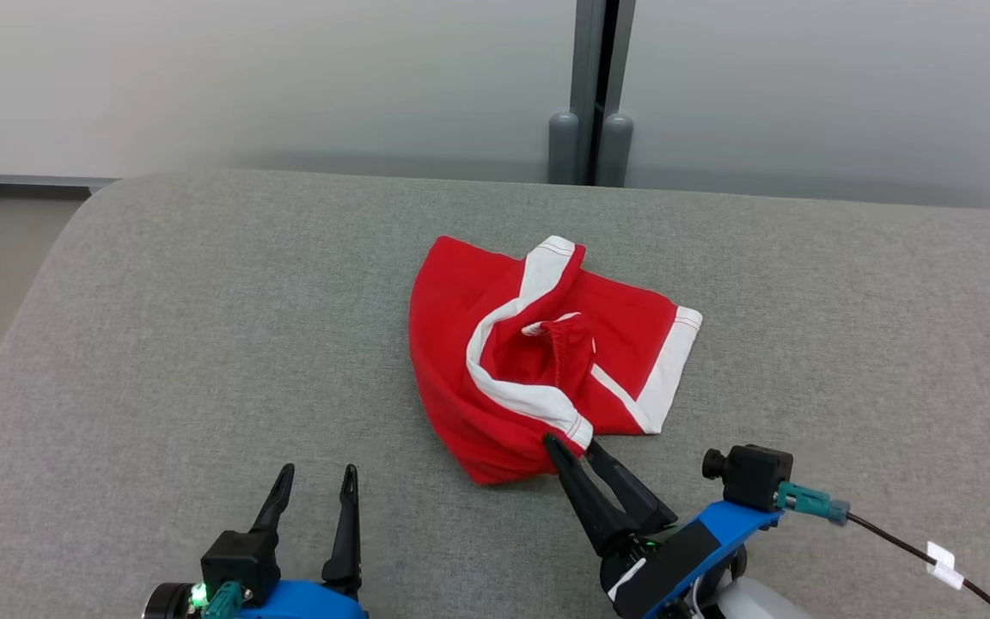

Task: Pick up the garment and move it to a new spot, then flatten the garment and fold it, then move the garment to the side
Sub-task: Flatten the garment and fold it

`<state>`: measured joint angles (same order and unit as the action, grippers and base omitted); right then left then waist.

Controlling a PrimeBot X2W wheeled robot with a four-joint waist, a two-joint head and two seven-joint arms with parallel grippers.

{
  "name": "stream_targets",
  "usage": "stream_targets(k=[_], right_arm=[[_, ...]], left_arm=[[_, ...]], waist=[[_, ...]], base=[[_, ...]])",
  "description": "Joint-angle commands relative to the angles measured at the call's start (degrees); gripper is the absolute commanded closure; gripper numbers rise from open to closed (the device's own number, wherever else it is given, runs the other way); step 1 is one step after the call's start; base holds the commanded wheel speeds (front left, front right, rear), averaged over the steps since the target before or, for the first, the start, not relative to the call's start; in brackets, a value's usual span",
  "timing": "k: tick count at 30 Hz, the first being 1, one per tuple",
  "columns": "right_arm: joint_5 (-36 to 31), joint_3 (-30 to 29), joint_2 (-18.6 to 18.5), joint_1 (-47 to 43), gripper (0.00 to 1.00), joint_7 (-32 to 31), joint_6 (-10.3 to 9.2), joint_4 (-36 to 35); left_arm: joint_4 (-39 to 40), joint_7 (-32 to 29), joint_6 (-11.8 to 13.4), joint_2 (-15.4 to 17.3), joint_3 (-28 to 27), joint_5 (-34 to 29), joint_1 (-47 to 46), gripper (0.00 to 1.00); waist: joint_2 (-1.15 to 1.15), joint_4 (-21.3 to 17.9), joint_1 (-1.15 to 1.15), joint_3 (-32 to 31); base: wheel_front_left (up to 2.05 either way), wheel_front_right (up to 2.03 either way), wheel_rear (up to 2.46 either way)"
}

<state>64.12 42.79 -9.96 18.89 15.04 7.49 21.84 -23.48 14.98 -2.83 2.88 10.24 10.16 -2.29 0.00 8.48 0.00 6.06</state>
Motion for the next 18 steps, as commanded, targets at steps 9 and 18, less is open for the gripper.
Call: stream_targets(k=[9,18], right_arm=[[-5.03,-0.88,-1.25,3.03,1.0,0.15,0.0,2.48],[-33.13,-8.95,-10.51,2.65,1.0,0.17,-0.01,2.2]], left_arm=[[1.11,0.28,0.49,0.02,-0.21,0.48,-0.54,0.0],[2.44,0.29,0.24,0.01,-0.4,1.19,-1.28,0.0]], waist=[[0.0,1.16,0.0,0.88],[0.0,-2.95,0.0,0.23]], base=[[0.0,0.0,0.0],[0.0,0.0,0.0]])
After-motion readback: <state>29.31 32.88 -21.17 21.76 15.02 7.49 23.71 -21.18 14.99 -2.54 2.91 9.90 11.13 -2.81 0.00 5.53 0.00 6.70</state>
